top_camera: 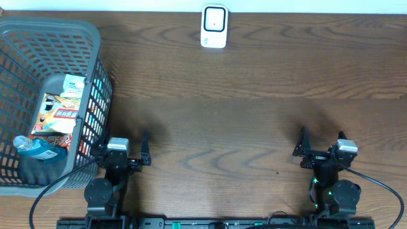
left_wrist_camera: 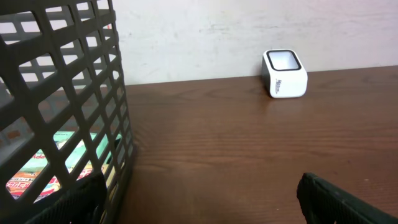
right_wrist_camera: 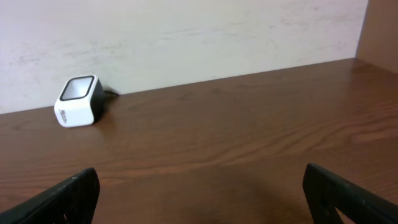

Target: Scan the item barcode

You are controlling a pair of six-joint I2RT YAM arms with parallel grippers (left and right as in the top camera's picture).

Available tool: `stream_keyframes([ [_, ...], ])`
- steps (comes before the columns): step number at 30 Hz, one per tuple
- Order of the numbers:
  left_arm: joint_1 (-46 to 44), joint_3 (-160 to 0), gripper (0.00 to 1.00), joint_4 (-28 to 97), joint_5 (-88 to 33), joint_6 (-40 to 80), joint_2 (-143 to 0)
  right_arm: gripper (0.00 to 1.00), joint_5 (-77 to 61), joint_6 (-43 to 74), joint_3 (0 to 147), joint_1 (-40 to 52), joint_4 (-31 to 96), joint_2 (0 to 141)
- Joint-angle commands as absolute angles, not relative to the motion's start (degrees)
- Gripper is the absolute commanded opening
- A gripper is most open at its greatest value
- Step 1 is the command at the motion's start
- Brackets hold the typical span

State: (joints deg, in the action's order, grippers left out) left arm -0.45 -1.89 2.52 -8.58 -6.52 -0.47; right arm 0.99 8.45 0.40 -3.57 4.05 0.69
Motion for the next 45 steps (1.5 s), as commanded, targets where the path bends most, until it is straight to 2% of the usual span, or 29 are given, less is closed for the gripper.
stream_keyframes([
  [1, -0.6, -0.2, 0.98, 3.3, -8.1, -7.7, -0.2, 0.99, 0.7, 7.6, 0.3, -3.8, 4.3, 0.3],
  [42, -0.6, -0.2, 0.98, 3.0, -8.4, -7.8, -0.2, 0.99, 0.7, 7.6, 0.3, -3.8, 4.3, 0.3],
  [45, -0.6, -0.8, 0.98, 2.7, -8.6, -4.6, -0.2, 0.99, 0.7, 7.6, 0.3, -3.8, 4.3, 0.3],
])
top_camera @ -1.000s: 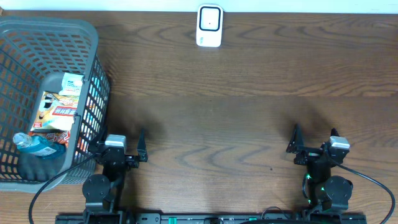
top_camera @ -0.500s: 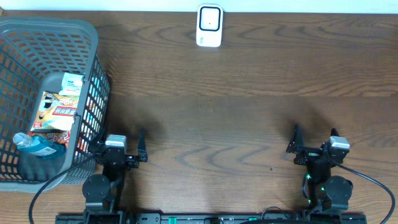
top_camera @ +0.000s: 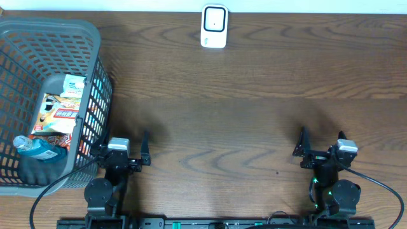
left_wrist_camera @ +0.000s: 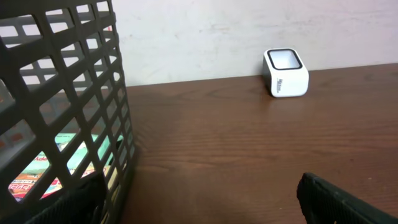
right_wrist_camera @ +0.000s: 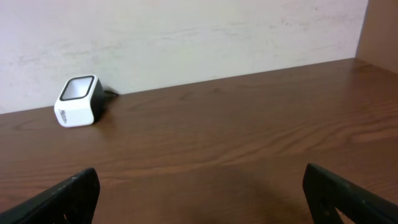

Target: Scan the item barcode

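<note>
A white barcode scanner (top_camera: 214, 27) stands at the far middle edge of the table; the scanner (left_wrist_camera: 285, 73) shows in the left wrist view and the scanner (right_wrist_camera: 79, 101) in the right wrist view. Packaged items (top_camera: 60, 113) and a blue-capped bottle (top_camera: 33, 147) lie inside a grey mesh basket (top_camera: 63, 30) at the left. My left gripper (top_camera: 124, 154) rests open at the near edge beside the basket, nothing between its fingers. My right gripper (top_camera: 321, 151) rests open at the near right, likewise holding nothing.
The basket wall (left_wrist_camera: 68, 99) stands close on the left of my left gripper (left_wrist_camera: 199, 202). Brown wooden tabletop (top_camera: 241, 114) stretches between the grippers and the scanner. A pale wall (right_wrist_camera: 186, 37) backs the table.
The left wrist view has shifted very slightly; otherwise nothing has visibly changed.
</note>
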You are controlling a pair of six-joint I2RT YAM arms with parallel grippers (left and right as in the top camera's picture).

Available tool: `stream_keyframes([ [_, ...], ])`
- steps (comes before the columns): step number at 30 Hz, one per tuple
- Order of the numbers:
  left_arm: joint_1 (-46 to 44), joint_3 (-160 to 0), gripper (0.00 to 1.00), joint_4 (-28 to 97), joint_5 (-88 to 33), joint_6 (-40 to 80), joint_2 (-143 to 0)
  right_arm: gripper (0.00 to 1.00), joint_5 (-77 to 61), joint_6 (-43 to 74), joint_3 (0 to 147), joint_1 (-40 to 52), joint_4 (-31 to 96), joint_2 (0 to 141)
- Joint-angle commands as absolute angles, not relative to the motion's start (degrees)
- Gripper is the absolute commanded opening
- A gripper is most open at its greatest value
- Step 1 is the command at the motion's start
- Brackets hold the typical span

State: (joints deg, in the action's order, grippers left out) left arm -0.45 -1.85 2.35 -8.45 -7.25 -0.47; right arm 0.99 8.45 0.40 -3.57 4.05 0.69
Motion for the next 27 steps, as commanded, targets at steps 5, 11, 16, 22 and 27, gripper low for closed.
stream_keyframes([
  [5, -0.6, -4.2, 0.98, 2.8, -10.5, -2.5, -1.5, 0.99, 0.7, 7.6, 0.3, -3.7, 4.3, 0.3],
  [11, -0.6, -12.8, 0.98, 2.0, -18.0, -1.8, -7.0, 0.99, 0.7, 7.6, 0.3, -3.8, 4.3, 0.3],
  [16, -0.6, -21.9, 0.98, 2.0, -22.3, 0.3, -16.6, 0.99, 0.7, 7.6, 0.3, -3.8, 4.3, 0.3],
  [22, -0.7, -37.7, 0.98, 2.3, -25.9, 6.3, -32.9, 0.99, 0.7, 7.6, 0.3, -3.8, 4.3, 0.3],
  [27, -0.7, -55.2, 0.98, 8.5, -25.0, 7.9, -45.6, 0.99, 0.7, 7.6, 0.3, -3.8, 4.3, 0.3],
])
